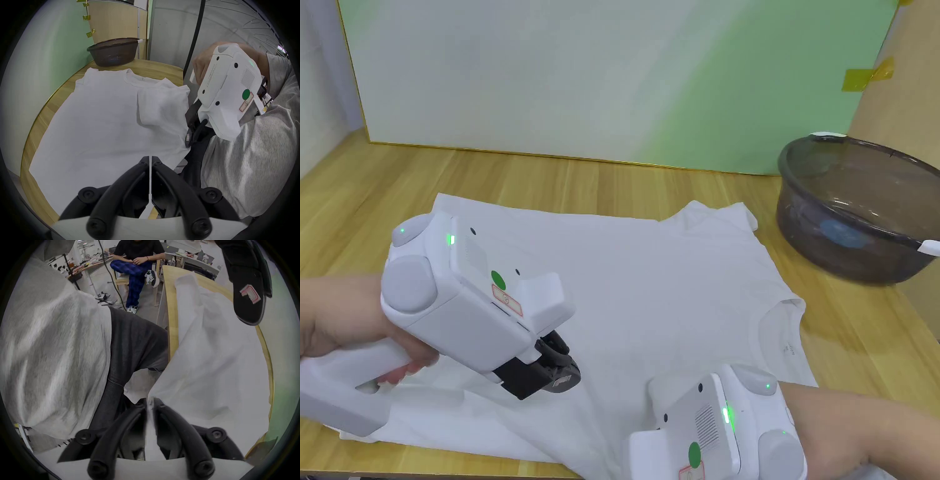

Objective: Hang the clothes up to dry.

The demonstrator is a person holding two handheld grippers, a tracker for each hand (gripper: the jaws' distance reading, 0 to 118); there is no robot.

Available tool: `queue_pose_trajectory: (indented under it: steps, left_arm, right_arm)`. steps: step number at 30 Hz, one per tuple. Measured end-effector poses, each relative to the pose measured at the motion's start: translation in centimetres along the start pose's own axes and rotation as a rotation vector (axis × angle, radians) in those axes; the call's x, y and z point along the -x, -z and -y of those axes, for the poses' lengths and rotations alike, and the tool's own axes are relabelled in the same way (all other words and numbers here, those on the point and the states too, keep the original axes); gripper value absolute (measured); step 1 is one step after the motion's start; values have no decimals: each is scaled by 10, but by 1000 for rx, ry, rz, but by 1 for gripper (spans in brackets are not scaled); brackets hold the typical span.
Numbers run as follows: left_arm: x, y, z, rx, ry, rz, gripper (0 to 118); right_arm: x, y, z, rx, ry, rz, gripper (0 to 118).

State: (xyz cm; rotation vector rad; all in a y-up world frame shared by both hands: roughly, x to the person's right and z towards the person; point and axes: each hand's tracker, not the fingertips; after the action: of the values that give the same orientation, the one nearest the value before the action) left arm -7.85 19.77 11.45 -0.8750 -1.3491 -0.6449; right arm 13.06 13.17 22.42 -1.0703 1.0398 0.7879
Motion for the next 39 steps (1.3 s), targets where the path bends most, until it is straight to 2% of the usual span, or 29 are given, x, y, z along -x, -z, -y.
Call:
queue_pose_trajectory:
  steps: [1, 2, 3, 4, 5, 7, 9, 12, 14, 16, 18, 19, 20, 23, 24, 25, 27, 28, 29, 31, 33, 35, 36, 39]
  left_arm:
    - [1, 0, 0, -3, 3, -3, 4]
    - [1, -1, -1, -6, 3, -5, 4]
    - [1, -1, -2, -10, 4, -5, 4]
    - [1, -2, -3, -13, 6, -2, 4]
    - [-1, -4, -5, -26, 16, -16, 4]
    - [0, -7, -9, -51, 23, -35, 4]
    - [2, -12, -13, -75, 6, -36, 4]
    - [5, -18, -18, -118, -5, -61, 4]
    - [5, -19, -19, -136, -9, -74, 4]
    - [7, -21, -19, -167, -22, -96, 4]
    - [7, -26, -19, -223, -31, -168, 4]
    - [9, -29, -19, -253, -47, -175, 4]
    - [11, -32, -18, -304, -74, -198, 4]
    - [12, -40, -11, -441, -139, -314, 4]
    - [11, -45, -7, -527, -174, -346, 3]
    - [11, -48, -5, -575, -235, -348, 3]
    - [10, -55, 1, -726, -409, -521, 3]
    - [7, -59, 5, -798, -450, -602, 3]
    - [7, -62, 8, -852, -500, -635, 3]
    - [2, -66, 15, -921, -594, -880, 3]
    - [7, -70, 20, -922, -690, -1083, 3]
    - [13, -78, 29, -980, -789, -1065, 3]
    - [17, -81, 31, -951, -812, -1054, 2]
    - [18, -81, 30, -922, -755, -1083, 2]
  right_arm:
    - [-3, -5, 3, -24, 28, -2, 24]
    - [-3, -14, 5, -63, 34, 20, 61]
    - [-7, -26, 12, -132, 69, 38, 80]
    - [-13, -40, 19, -205, 109, 44, 86]
    - [-20, -56, 28, -288, 168, 87, 85]
    - [-36, -88, 45, -406, 287, 211, 85]
    - [-48, -118, 65, -527, 376, 346, 89]
    - [-65, -152, 87, -647, 560, 551, 95]
    - [-69, -162, 93, -704, 613, 621, 90]
    - [-71, -166, 100, -730, 655, 710, 72]
    - [-67, -164, 100, -739, 676, 814, 11]
    - [-67, -161, 100, -734, 683, 868, 1]
    - [-64, -156, 101, -784, 719, 921, 0]
    - [-57, -151, 112, -910, 821, 886, 0]
    - [-54, -149, 112, -940, 820, 905, 0]
    - [-49, -147, 109, -949, 817, 980, 0]
    - [-46, -151, 113, -923, 889, 1046, 0]
    - [-45, -152, 113, -934, 917, 1075, 0]
    - [-46, -154, 113, -932, 931, 1081, 0]
    - [-44, -155, 109, -856, 934, 1184, 0]
    - [-47, -155, 110, -844, 935, 1215, 0]
    - [-49, -157, 115, -897, 988, 1183, 0]
    - [-50, -158, 118, -909, 985, 1178, 0]
    - [-58, -158, 113, -876, 977, 1201, 0]
